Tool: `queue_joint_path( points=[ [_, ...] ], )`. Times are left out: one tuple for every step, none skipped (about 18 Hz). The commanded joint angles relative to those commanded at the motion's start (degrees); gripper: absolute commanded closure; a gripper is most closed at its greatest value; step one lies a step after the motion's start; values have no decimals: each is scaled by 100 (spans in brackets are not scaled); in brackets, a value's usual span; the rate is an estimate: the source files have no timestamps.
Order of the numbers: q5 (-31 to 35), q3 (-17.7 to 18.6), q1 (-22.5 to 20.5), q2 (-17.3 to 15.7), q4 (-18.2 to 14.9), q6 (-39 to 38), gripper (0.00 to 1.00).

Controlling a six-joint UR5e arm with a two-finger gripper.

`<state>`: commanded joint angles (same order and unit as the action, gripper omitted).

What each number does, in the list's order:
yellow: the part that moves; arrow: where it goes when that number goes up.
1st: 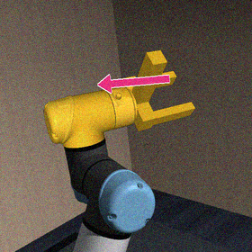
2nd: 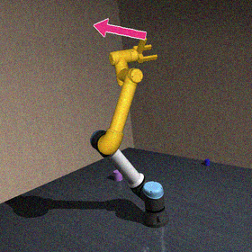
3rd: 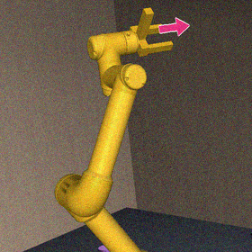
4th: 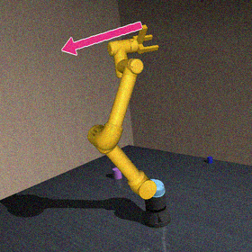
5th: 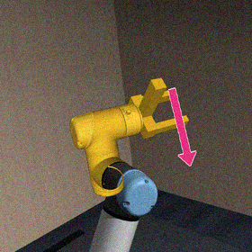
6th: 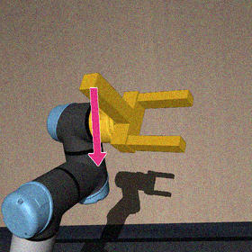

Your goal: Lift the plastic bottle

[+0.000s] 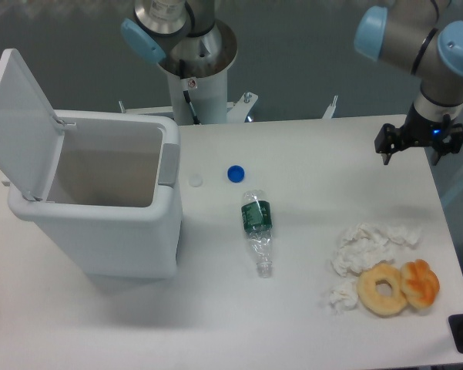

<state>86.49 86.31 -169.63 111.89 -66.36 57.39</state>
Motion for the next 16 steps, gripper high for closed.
queue_joint_path(
  points=[
    [-44,0,44,-9,0,-9,0],
    [-62,0,96,-18,0,-26,0],
    [-71,0,132,-18,0,-96,0],
    [-71,-9,175,-18,9,-210,0],
    [-79,-9,237,-18,17,-281,0],
    [-88,-9,290,-18,26,-333,0],
    [-88,-9,342,-18,35,-386,0],
    [-88,-9,386,-9,44,-439,0],
    [-88,-9,456,17,53,-483,0],
    [-80,-17,518,35,61,-509,0],
    [-80,-17,571,26,62,-518,0],
    [-80,-17,589,0,53,-519,0],
    [-71,0,606,-17,18,-519,0],
    [-79,9,607,-26,0,-519,0],
    [-123,9,598,-26,-44,-519,0],
    [-176,9,563,-26,-79,-519,0]
  ],
)
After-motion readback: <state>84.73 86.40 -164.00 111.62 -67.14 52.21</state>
